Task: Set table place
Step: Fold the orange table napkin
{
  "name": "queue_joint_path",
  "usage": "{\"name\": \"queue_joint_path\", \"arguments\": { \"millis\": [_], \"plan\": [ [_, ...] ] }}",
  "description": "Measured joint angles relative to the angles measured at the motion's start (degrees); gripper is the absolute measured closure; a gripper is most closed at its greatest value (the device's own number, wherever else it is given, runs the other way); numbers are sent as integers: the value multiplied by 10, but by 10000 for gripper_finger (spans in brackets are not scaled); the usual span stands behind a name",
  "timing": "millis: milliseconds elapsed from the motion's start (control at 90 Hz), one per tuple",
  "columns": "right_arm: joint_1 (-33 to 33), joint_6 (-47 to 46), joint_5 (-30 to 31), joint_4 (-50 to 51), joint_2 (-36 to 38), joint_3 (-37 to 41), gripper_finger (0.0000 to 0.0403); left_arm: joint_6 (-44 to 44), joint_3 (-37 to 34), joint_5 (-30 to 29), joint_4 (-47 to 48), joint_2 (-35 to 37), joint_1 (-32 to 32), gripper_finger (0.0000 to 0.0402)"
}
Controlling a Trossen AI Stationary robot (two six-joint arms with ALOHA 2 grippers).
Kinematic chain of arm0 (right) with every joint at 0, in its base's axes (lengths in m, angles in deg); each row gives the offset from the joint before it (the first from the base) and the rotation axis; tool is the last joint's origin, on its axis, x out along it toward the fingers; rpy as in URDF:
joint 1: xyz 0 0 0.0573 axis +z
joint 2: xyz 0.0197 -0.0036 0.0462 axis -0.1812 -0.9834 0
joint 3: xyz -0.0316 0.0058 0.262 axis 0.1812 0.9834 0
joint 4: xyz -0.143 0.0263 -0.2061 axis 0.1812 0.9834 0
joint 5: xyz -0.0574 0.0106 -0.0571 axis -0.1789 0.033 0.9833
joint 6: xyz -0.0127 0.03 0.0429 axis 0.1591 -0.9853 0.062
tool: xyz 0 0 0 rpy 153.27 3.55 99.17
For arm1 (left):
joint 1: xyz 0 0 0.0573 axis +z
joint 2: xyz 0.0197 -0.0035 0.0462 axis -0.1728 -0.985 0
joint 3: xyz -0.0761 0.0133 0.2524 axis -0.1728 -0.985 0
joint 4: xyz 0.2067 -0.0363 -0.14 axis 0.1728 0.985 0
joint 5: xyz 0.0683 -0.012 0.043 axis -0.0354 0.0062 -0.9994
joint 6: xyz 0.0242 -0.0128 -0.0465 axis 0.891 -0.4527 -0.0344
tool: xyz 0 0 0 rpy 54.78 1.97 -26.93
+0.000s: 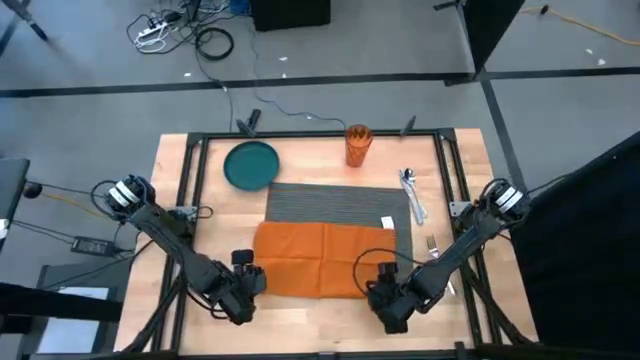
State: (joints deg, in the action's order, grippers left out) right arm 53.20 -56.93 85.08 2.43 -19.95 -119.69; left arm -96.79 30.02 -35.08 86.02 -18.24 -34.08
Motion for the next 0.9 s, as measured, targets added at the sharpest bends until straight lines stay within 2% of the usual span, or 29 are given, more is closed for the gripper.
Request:
{"name": "queue_joint_path", "arguments": {
  "millis": [200,356,744,900],
  "plan": [
    [0,-49,4,42,-11,0,192,34,-12,-1,-14,-4,0,228],
    [2,-53,2,42,-28,-1,199,49,-12,32,-27,-14,-10,229],
    [3,-53,1,53,-37,-2,222,65,-7,27,-18,-96,-14,230],
    [3,-48,0,53,-38,-2,242,52,-6,31,-19,-102,-15,263]
  ]
}}
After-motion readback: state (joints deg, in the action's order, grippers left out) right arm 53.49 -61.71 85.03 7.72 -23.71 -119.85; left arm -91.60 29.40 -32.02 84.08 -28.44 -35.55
